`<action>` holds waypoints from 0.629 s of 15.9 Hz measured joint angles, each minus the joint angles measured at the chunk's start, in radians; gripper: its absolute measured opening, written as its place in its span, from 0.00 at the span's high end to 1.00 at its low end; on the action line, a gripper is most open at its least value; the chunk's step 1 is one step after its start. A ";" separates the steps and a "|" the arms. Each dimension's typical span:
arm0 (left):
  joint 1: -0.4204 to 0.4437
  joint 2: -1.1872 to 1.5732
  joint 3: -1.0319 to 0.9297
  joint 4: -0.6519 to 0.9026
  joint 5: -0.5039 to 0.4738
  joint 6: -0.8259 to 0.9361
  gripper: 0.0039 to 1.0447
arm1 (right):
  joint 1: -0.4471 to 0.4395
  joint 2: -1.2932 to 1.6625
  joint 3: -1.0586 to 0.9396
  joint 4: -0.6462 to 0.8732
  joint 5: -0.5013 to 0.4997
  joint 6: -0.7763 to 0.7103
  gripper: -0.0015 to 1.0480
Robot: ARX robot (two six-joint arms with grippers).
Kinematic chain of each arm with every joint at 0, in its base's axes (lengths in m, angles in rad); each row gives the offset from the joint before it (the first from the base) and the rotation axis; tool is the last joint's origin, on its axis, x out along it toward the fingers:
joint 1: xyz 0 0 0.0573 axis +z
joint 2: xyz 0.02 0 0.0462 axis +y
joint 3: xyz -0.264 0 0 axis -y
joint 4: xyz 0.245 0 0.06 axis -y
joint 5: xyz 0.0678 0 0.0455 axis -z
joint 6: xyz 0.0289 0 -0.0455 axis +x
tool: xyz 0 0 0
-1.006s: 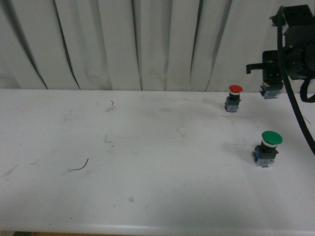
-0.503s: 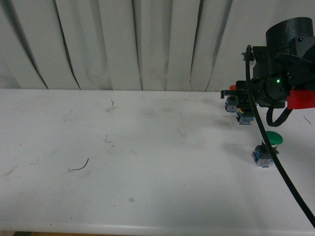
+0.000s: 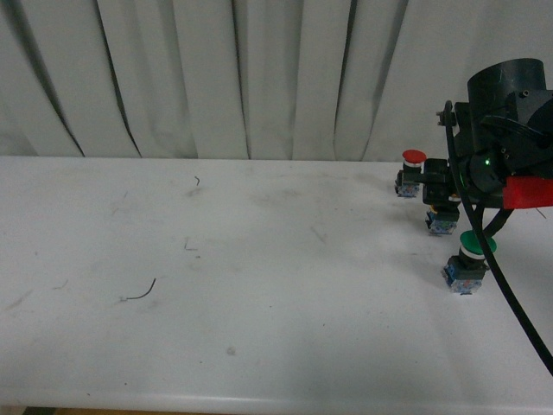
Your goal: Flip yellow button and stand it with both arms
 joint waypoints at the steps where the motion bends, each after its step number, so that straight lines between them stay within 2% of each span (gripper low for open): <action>1: 0.000 0.000 0.000 0.000 0.000 0.000 0.06 | 0.000 0.009 0.012 -0.006 -0.014 0.001 0.67; 7: 0.000 0.000 0.000 0.000 0.000 0.000 0.06 | 0.000 0.032 0.027 -0.019 -0.030 -0.003 0.67; 10: 0.000 0.000 0.000 0.000 0.000 0.000 0.06 | 0.000 0.032 0.037 -0.025 -0.036 -0.011 0.32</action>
